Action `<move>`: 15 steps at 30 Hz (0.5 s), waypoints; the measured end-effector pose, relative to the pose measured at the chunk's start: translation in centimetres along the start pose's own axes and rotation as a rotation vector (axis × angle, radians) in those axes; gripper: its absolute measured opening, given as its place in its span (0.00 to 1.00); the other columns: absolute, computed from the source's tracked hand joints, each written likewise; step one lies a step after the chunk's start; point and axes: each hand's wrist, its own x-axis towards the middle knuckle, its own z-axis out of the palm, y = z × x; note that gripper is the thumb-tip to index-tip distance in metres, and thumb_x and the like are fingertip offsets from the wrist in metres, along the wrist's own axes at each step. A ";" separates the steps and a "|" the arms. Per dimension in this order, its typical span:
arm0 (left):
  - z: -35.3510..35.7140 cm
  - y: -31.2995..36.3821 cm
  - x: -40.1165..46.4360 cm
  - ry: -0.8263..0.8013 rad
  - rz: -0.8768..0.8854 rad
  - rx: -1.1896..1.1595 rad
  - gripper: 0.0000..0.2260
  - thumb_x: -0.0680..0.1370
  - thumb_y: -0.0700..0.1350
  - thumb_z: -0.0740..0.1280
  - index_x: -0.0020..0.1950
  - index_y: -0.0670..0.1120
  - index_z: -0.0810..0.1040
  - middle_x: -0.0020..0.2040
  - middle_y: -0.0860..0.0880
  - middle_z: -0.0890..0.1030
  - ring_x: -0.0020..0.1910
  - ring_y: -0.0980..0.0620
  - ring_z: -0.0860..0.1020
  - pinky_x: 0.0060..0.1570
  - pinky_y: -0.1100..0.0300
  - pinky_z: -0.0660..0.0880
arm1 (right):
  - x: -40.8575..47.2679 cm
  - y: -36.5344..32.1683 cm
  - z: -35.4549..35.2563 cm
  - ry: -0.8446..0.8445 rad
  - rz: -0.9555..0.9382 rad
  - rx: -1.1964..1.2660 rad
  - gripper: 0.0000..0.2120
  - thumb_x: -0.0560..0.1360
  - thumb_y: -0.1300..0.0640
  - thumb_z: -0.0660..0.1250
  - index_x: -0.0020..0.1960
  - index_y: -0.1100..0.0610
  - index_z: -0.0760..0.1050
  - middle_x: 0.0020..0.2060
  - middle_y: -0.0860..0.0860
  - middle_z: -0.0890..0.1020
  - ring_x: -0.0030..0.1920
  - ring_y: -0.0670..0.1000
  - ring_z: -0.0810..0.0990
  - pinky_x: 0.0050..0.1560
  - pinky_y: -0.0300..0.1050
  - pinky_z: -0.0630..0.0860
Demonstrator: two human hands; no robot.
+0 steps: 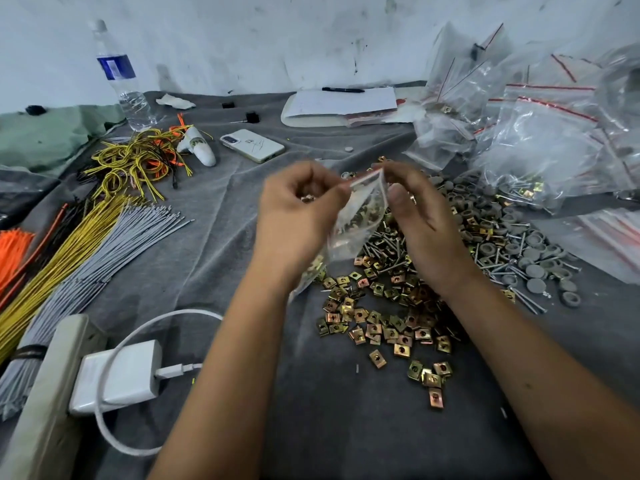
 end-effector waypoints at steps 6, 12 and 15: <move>-0.7 4.2 3.8 -0.178 -0.176 -0.316 0.02 0.70 0.39 0.69 0.38 0.42 0.80 0.29 0.50 0.79 0.26 0.56 0.75 0.30 0.66 0.71 | 0.5 -0.2 -3.1 -0.410 0.318 0.455 0.27 0.62 0.28 0.75 0.53 0.44 0.86 0.52 0.49 0.87 0.52 0.52 0.87 0.50 0.55 0.84; 1.4 -2.0 3.4 -0.068 -0.535 -0.429 0.09 0.84 0.45 0.64 0.53 0.40 0.80 0.45 0.43 0.83 0.44 0.44 0.80 0.54 0.48 0.79 | 0.6 1.1 -3.5 -0.300 0.360 0.326 0.02 0.70 0.55 0.76 0.39 0.51 0.84 0.38 0.51 0.86 0.37 0.51 0.86 0.35 0.44 0.83; 1.9 -4.3 2.6 0.032 -0.535 -0.551 0.18 0.85 0.55 0.61 0.56 0.41 0.77 0.50 0.41 0.83 0.50 0.41 0.80 0.60 0.42 0.79 | 0.7 1.9 -3.2 -0.190 0.371 0.274 0.01 0.69 0.55 0.75 0.39 0.50 0.85 0.38 0.50 0.86 0.37 0.52 0.86 0.38 0.43 0.82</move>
